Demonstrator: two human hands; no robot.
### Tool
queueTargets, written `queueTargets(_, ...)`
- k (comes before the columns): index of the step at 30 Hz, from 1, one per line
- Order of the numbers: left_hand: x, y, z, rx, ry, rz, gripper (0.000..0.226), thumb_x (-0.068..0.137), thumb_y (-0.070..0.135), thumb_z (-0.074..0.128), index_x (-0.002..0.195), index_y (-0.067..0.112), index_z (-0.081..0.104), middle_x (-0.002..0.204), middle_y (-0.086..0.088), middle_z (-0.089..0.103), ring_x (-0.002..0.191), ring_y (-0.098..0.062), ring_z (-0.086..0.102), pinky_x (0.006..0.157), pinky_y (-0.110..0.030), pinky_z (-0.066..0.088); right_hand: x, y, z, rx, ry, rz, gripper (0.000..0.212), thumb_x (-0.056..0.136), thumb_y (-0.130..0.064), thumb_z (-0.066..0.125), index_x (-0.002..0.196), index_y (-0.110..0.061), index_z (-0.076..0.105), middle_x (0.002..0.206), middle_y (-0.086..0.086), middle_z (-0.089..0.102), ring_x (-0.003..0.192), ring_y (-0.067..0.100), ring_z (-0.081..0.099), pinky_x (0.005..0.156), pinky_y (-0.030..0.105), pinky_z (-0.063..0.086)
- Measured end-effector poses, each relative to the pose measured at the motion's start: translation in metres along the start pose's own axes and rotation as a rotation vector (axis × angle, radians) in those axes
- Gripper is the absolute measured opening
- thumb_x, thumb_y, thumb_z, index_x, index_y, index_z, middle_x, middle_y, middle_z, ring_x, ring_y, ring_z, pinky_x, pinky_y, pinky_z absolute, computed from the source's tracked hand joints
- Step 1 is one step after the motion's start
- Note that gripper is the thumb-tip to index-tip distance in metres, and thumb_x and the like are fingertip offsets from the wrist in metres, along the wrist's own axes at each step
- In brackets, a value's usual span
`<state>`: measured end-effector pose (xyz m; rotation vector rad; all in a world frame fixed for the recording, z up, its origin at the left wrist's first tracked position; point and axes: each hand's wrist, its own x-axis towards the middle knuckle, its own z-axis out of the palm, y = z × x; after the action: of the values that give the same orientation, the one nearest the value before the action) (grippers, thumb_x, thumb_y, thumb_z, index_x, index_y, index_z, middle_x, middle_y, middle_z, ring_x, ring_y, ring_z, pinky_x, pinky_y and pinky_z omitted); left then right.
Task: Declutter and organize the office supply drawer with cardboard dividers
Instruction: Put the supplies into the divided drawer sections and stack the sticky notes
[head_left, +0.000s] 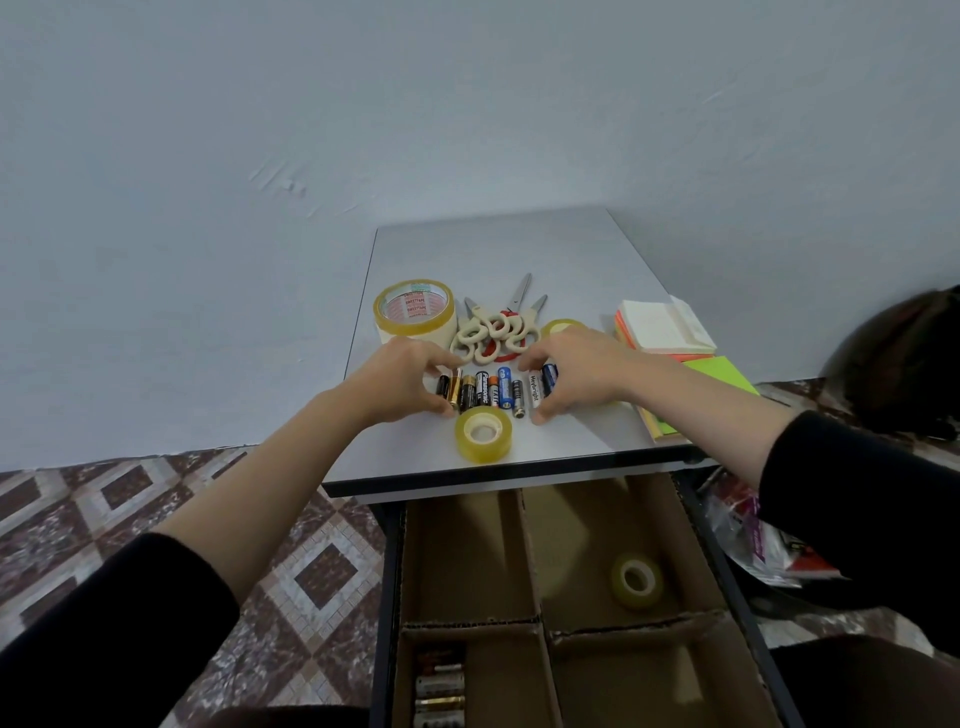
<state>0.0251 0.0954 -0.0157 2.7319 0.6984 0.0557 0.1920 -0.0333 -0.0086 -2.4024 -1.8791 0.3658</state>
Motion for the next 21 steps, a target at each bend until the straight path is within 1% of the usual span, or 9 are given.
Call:
queueTargets(2,0.0,0.0,0.001,0.016,0.002,-0.001,0.062,0.074,0.023,0.076,0.131,0.018,0.052,0.126,-0.002,0.059,0.109,-0.012,0.055,0.089,-0.023,0.041,-0.001,-0.001,0.001,0.006,0.016,-0.008,0.069,0.073,-0.043,0.075,0.133,-0.02,0.05,0.131,-0.001,0.054,0.117,0.016,0.05,0.091,0.028,0.04)
queueTargets(5,0.001,0.0,0.001,0.054,-0.001,-0.015,0.061,0.076,0.028,0.074,0.132,0.021,0.051,0.125,-0.003,0.06,0.112,-0.014,0.055,0.091,-0.025,0.04,0.001,-0.003,0.004,-0.004,0.04,-0.004,0.069,0.073,-0.043,0.075,0.132,-0.019,0.051,0.13,-0.001,0.055,0.116,0.016,0.05,0.088,0.027,0.04)
queueTargets(10,0.001,-0.003,0.003,0.058,0.003,-0.006,0.057,0.076,0.029,0.074,0.129,0.022,0.054,0.127,0.0,0.059,0.11,-0.013,0.054,0.091,-0.028,0.043,0.004,-0.005,0.005,-0.025,0.044,-0.022,0.065,0.074,-0.045,0.074,0.13,-0.018,0.054,0.126,0.0,0.058,0.111,0.016,0.052,0.08,0.023,0.038)
queueTargets(12,0.0,-0.005,0.003,0.043,0.038,-0.007,0.057,0.075,0.03,0.075,0.128,0.022,0.055,0.124,-0.002,0.06,0.107,-0.012,0.053,0.088,-0.026,0.041,0.005,-0.008,0.007,-0.042,0.048,-0.031,0.062,0.074,-0.048,0.072,0.127,-0.018,0.057,0.121,0.0,0.06,0.107,0.016,0.054,0.078,0.024,0.041)
queueTargets(14,-0.003,-0.007,0.001,0.005,0.097,-0.02,0.057,0.074,0.03,0.077,0.126,0.021,0.056,0.119,-0.003,0.06,0.102,-0.009,0.05,0.085,-0.023,0.038,0.007,-0.009,0.009,-0.06,0.052,-0.036,0.056,0.075,-0.05,0.07,0.121,-0.018,0.063,0.115,0.001,0.063,0.104,0.017,0.056,0.078,0.029,0.046)
queueTargets(16,-0.007,-0.01,-0.001,-0.022,0.139,-0.022,0.058,0.071,0.031,0.078,0.124,0.02,0.058,0.118,-0.002,0.061,0.104,-0.01,0.052,0.084,-0.023,0.038,0.008,-0.01,0.012,-0.057,0.049,-0.034,0.05,0.076,-0.05,0.069,0.114,-0.017,0.066,0.109,0.002,0.065,0.1,0.018,0.058,0.079,0.032,0.049)
queueTargets(18,-0.012,-0.013,-0.002,-0.025,0.157,-0.021,0.057,0.07,0.032,0.079,0.122,0.019,0.06,0.117,-0.002,0.062,0.104,-0.012,0.054,0.086,-0.024,0.039,0.009,-0.01,0.015,-0.031,0.044,-0.029,0.045,0.078,-0.047,0.069,0.11,-0.015,0.067,0.105,0.003,0.065,0.097,0.019,0.059,0.078,0.033,0.049)
queueTargets(19,-0.015,-0.013,-0.002,-0.023,0.16,-0.021,0.056,0.07,0.032,0.079,0.121,0.019,0.06,0.116,-0.002,0.062,0.104,-0.013,0.054,0.086,-0.025,0.039,0.009,-0.01,0.015,-0.019,0.041,-0.029,0.043,0.078,-0.045,0.069,0.108,-0.014,0.067,0.103,0.003,0.065,0.095,0.019,0.059,0.076,0.032,0.048)
queueTargets(21,-0.02,-0.014,-0.002,-0.025,0.164,-0.024,0.053,0.072,0.029,0.078,0.12,0.019,0.061,0.114,-0.002,0.062,0.1,-0.011,0.052,0.087,-0.024,0.038,0.009,-0.011,0.015,-0.011,0.039,-0.032,0.039,0.079,-0.043,0.069,0.103,-0.013,0.068,0.095,0.003,0.065,0.086,0.017,0.058,0.064,0.027,0.043)
